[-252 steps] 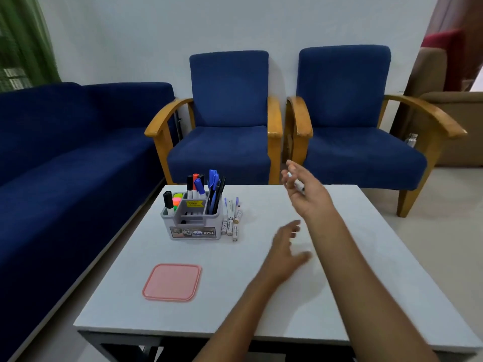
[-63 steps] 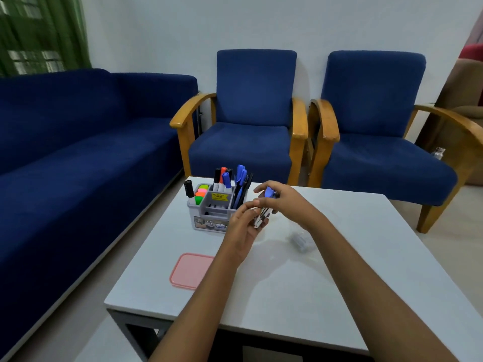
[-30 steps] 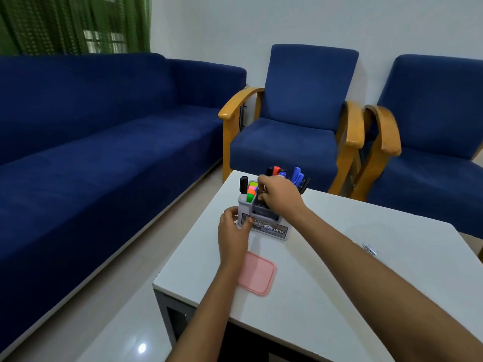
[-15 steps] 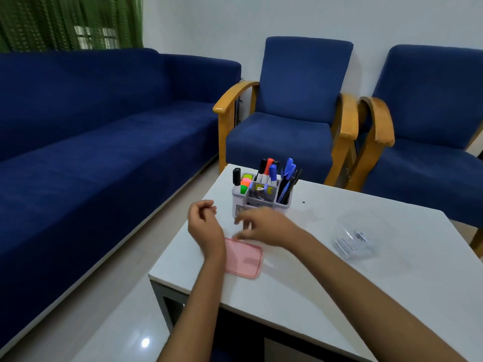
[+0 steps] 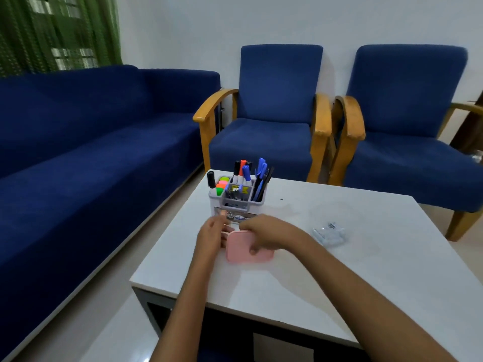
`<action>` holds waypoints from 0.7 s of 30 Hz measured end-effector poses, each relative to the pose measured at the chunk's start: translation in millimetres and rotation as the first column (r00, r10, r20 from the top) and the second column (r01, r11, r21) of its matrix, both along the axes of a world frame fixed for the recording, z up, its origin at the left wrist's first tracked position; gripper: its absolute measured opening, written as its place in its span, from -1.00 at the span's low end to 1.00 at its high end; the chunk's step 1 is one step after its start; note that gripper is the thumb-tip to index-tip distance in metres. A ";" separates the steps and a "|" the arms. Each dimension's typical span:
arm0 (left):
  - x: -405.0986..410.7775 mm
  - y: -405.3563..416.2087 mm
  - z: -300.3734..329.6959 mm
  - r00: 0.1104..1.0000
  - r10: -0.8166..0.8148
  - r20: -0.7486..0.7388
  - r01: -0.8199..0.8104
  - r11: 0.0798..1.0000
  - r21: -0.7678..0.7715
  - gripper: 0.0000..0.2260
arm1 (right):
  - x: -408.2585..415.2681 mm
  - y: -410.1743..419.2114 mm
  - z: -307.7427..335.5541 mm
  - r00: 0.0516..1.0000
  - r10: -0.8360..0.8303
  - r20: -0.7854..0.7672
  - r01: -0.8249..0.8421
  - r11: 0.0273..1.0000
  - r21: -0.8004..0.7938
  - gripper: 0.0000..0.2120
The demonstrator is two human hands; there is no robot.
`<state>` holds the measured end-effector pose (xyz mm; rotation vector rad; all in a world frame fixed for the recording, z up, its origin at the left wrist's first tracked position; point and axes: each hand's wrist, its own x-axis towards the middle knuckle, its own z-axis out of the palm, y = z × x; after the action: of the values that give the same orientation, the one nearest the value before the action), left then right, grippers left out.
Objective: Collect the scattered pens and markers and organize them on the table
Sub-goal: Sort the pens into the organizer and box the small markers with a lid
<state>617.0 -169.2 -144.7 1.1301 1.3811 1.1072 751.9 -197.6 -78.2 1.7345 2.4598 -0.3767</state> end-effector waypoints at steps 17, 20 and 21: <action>172.2 -15.9 -10.3 0.815 -0.481 -0.322 0.548 0.821 0.159 -0.32 | 160.2 -27.9 3.8 0.814 -0.562 -0.148 0.580 0.796 0.171 -0.36; 153.3 4.7 -13.9 0.764 -0.573 -0.297 0.629 0.763 0.147 -0.38 | 160.1 -26.8 2.0 0.854 -0.506 -0.116 0.518 0.849 0.108 -0.41; 147.6 9.6 -14.8 0.750 -0.592 -0.294 0.647 0.749 0.142 -0.39 | 157.3 -25.6 3.8 0.867 -0.481 -0.128 0.492 0.868 0.072 -0.46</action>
<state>764.6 -159.6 -159.5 1.7838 0.9144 0.6592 909.2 -223.2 -74.4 2.4404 2.1003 -0.3976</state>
